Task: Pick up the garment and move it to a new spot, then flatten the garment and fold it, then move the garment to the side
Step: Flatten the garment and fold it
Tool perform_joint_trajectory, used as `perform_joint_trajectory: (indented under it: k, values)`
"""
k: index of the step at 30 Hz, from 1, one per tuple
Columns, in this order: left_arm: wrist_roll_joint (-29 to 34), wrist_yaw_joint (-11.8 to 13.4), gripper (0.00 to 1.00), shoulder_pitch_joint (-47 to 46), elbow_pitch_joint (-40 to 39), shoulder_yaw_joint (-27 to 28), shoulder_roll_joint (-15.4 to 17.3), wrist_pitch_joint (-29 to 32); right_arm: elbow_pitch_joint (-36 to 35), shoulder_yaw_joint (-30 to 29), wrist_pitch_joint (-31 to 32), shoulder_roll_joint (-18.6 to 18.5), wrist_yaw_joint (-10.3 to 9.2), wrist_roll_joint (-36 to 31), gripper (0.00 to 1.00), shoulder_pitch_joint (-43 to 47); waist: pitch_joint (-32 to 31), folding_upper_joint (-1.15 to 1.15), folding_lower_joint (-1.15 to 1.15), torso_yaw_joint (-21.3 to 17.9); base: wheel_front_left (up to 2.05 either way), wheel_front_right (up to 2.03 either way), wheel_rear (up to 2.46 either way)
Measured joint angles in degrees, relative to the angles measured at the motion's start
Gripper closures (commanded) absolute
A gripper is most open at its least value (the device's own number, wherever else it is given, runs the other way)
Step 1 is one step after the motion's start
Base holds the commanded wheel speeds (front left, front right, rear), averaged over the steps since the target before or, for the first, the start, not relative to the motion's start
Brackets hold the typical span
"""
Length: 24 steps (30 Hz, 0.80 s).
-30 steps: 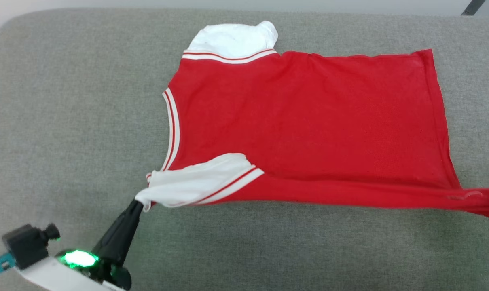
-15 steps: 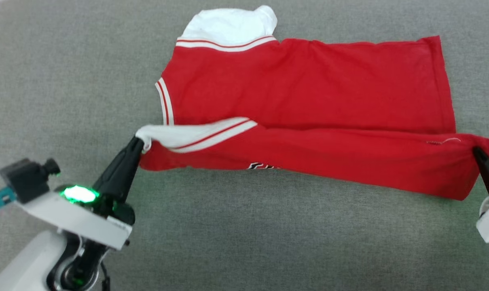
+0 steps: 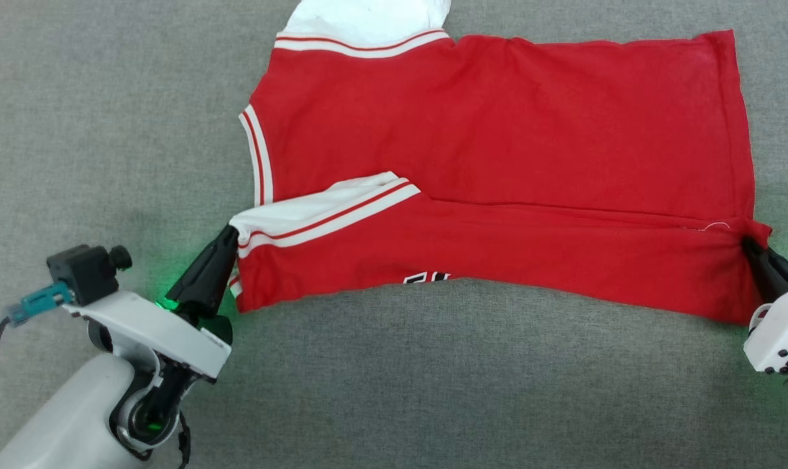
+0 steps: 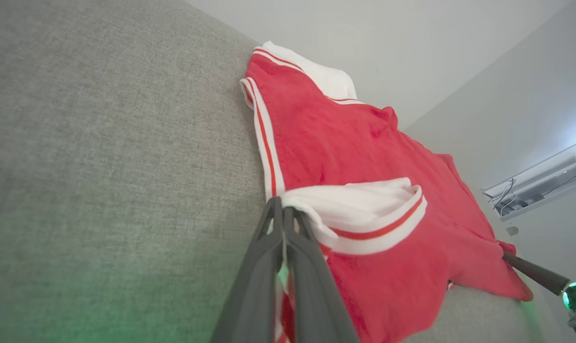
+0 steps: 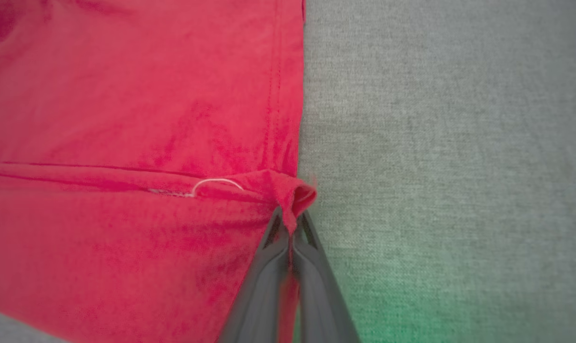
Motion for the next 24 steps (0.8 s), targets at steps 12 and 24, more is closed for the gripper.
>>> perform_joint_trajectory:
  k: [12,24]
  values:
    - [3.8,0.0,0.0,-2.9,6.3,-5.1,0.0,0.0,7.4,2.7,-6.2,-1.4,0.0,0.2,0.7,-2.4,-1.5,0.0,0.0,0.0,0.0,0.0,0.0]
    - [5.3,0.0,0.0,-7.4,7.1,-11.2,7.3,2.6,9.7,0.7,-11.1,-1.0,0.0,0.5,0.0,-1.6,-7.7,0.0,0.0,0.0,0.0,0.0,0.0]
